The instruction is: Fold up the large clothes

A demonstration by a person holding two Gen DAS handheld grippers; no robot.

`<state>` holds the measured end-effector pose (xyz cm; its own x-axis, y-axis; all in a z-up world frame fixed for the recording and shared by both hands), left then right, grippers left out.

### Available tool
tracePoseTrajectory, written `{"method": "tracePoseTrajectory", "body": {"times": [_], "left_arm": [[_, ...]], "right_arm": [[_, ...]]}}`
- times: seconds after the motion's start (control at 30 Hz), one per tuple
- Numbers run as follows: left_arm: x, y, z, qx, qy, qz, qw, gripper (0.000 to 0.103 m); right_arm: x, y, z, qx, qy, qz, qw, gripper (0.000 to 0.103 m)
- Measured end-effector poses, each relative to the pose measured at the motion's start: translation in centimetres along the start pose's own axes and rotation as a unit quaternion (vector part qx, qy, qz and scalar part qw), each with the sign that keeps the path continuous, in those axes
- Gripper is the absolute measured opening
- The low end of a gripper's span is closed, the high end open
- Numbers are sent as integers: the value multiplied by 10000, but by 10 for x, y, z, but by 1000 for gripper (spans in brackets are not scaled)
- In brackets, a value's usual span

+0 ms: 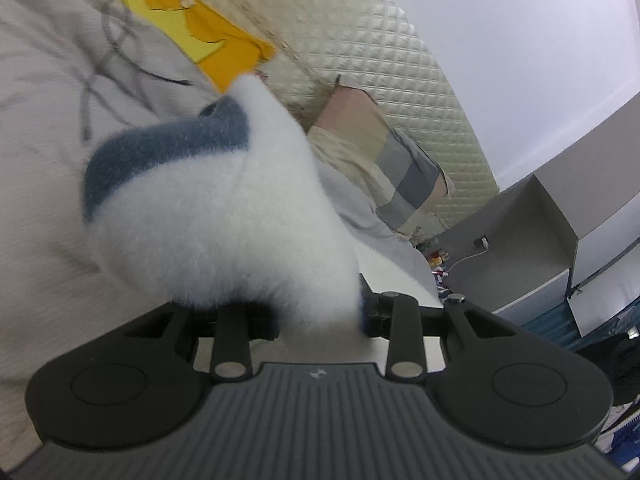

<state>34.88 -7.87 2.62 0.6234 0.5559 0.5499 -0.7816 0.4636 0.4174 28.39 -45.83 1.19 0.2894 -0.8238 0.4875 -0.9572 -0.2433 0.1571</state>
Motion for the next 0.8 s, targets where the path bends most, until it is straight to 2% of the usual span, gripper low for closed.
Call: {"method": "tracePoseTrajectory", "body": {"times": [0.23, 0.4, 0.5, 0.6, 0.7, 0.8], "left_arm": [[3, -117, 51, -342, -298, -18, 9990, 38], [-16, -196, 56, -637, -406, -139, 9970, 38], [-32, -235, 42, -583, -519, -269, 9966, 38], [-51, -267, 23, -333, -619, -565, 9959, 38], [-72, -276, -3, -263, -651, -680, 9952, 39], [-86, -277, -18, -407, -883, -608, 9934, 44]], "right_arm": [[68, -32, 44, -85, 74, 581, 9982, 39], [93, -46, 85, -208, 329, 807, 9960, 39], [87, -50, 118, -452, 264, 725, 9960, 39], [69, -55, 156, -821, 63, 492, 9954, 39], [47, -58, 190, -1092, -283, 277, 9932, 40], [29, -51, 212, -980, -542, 247, 9934, 43]]}}
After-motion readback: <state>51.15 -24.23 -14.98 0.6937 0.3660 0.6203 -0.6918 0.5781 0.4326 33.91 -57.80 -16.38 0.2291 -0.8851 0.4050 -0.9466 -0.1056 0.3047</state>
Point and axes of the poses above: each gripper's, at about its wrist camera, not at the fingertips, and y roughly against the way its jaws point, z to its right, x to its top, the point moved 2 cm from there along -y, roughly the way its jaws point, and after that the axes turned 2 degrees about -y, right-handed, at the moved point
